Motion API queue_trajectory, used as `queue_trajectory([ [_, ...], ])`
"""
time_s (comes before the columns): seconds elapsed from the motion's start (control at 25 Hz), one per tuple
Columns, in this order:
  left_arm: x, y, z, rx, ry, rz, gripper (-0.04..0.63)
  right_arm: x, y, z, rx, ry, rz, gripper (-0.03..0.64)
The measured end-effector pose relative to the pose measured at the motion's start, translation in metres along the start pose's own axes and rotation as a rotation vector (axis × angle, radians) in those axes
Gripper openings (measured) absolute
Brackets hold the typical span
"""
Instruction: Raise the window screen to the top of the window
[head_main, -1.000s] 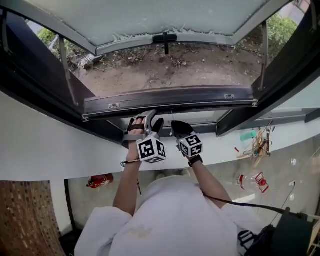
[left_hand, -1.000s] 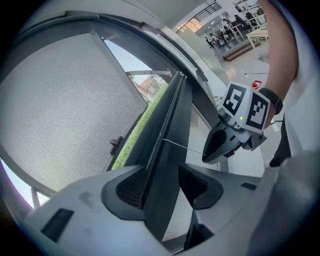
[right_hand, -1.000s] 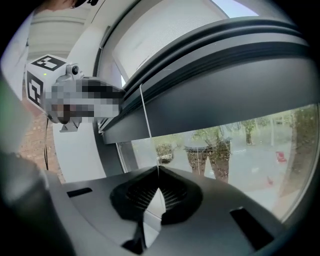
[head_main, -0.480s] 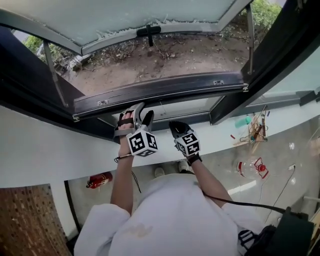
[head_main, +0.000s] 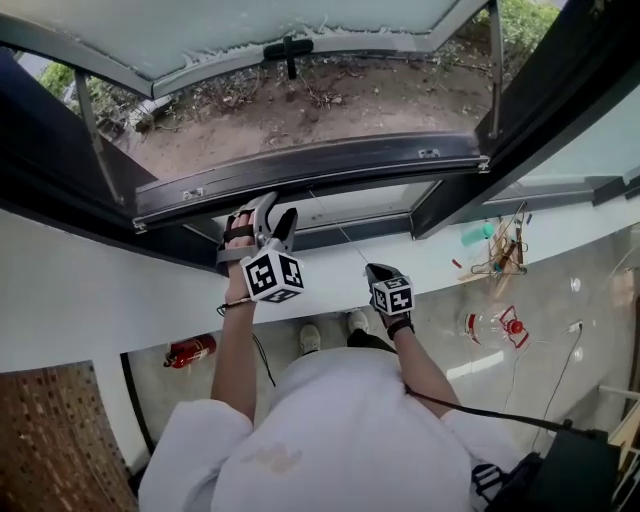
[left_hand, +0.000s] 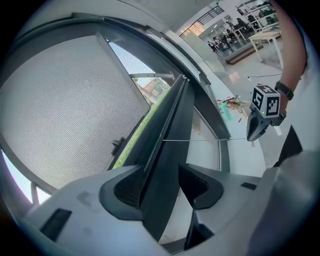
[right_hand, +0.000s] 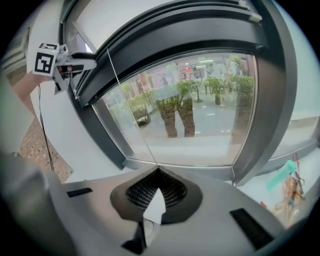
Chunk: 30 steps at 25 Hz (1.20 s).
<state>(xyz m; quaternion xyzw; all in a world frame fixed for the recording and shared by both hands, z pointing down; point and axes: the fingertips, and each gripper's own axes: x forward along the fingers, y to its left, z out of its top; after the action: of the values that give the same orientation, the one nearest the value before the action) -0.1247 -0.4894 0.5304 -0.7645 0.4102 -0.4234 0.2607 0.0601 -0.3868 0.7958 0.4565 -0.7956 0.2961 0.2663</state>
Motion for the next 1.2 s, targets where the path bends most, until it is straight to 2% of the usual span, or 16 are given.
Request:
queue_trajectory([
  [0.2, 0.001, -0.001, 0.003, -0.007, -0.010, 0.017, 0.195, -0.007, -0.003, -0.016, -0.060, -0.023, 0.026, 0.002],
  [0.36, 0.000, -0.001, 0.003, -0.068, -0.034, 0.024, 0.195, 0.005, 0.013, -0.023, -0.102, -0.006, 0.068, 0.002],
  [0.52, 0.001, -0.004, 0.002, -0.064, -0.015, 0.043, 0.193, 0.014, 0.031, -0.032, -0.120, 0.000, 0.119, 0.002],
  [0.68, 0.000, -0.005, 0.002, -0.091, -0.024, 0.024, 0.193, 0.015, 0.034, -0.036, -0.117, 0.017, 0.135, 0.002],
  [0.76, 0.000, -0.005, 0.001, -0.073, -0.025, 0.030, 0.192, 0.016, 0.032, -0.035, -0.099, 0.012, 0.135, 0.002],
  [0.88, 0.003, -0.006, 0.000, 0.010, 0.011, 0.039, 0.192, 0.016, 0.030, -0.035, -0.101, 0.019, 0.134, 0.002],
  [0.96, 0.003, -0.006, -0.001, 0.029, 0.027, 0.038, 0.192, 0.017, 0.030, -0.036, -0.109, 0.028, 0.136, 0.002],
  [1.08, 0.001, -0.006, 0.000, -0.001, -0.004, 0.043, 0.192, 0.018, 0.032, -0.037, -0.107, 0.036, 0.141, 0.002],
  [1.2, -0.001, -0.003, 0.004, -0.076, -0.064, 0.040, 0.193, 0.019, 0.034, -0.035, -0.116, 0.038, 0.141, 0.002],
])
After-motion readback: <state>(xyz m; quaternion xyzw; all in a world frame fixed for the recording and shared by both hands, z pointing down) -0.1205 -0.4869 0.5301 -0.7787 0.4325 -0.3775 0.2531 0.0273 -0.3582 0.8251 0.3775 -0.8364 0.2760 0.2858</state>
